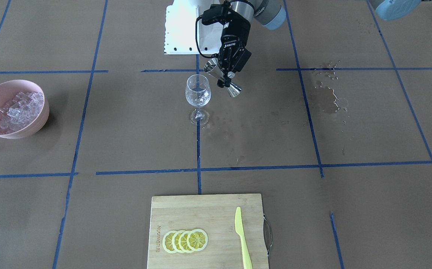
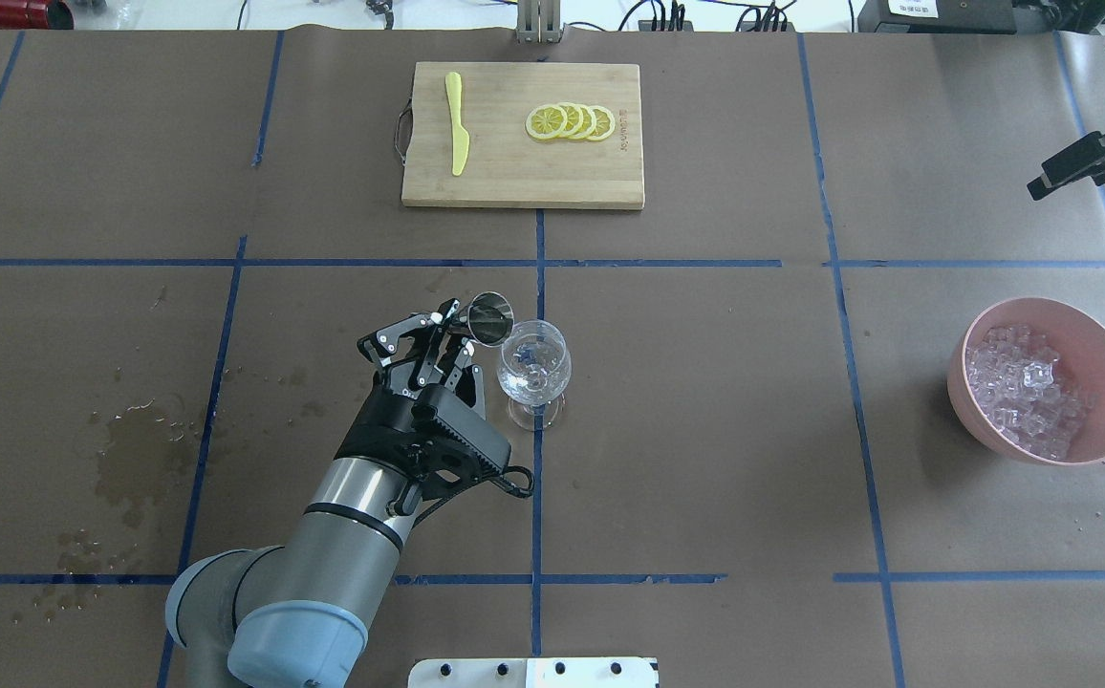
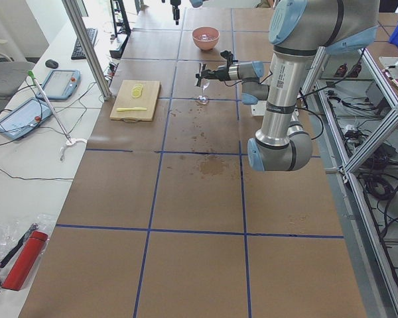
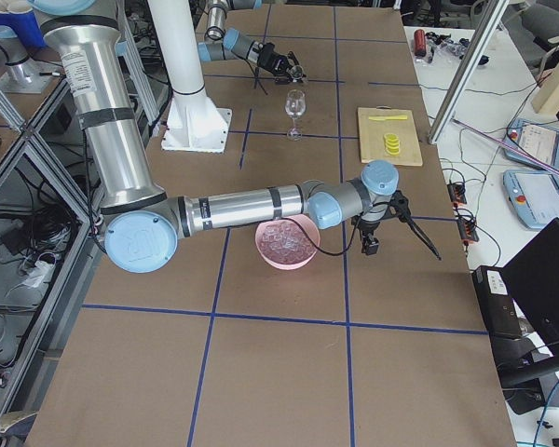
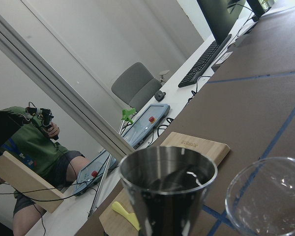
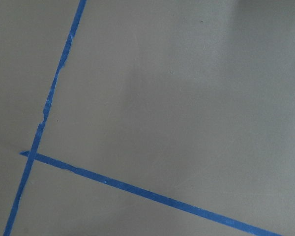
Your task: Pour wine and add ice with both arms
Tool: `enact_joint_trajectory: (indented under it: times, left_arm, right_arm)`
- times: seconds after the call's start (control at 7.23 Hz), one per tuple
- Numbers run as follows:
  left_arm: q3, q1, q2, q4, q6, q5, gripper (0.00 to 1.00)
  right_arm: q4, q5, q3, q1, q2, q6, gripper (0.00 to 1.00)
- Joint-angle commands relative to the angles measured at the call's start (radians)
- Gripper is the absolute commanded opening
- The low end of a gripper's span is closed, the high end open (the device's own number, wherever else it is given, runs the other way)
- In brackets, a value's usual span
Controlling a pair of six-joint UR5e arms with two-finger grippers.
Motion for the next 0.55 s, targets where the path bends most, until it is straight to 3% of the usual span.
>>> enact_joint_trajectory:
  times: [0.0, 0.41]
  left_arm:
    - [0.000, -0.016, -0.023, 0.073, 0.067, -0.020, 0.00]
    - [-0.002, -0.024, -0.025, 0.125, 0.240, -0.055, 0.00]
  right_arm:
    - [0.000, 0.000, 0.001, 0.000, 0.000, -0.002, 1.00]
    - [0.000, 0.000, -0.001, 0.000, 0.000, -0.002, 1.00]
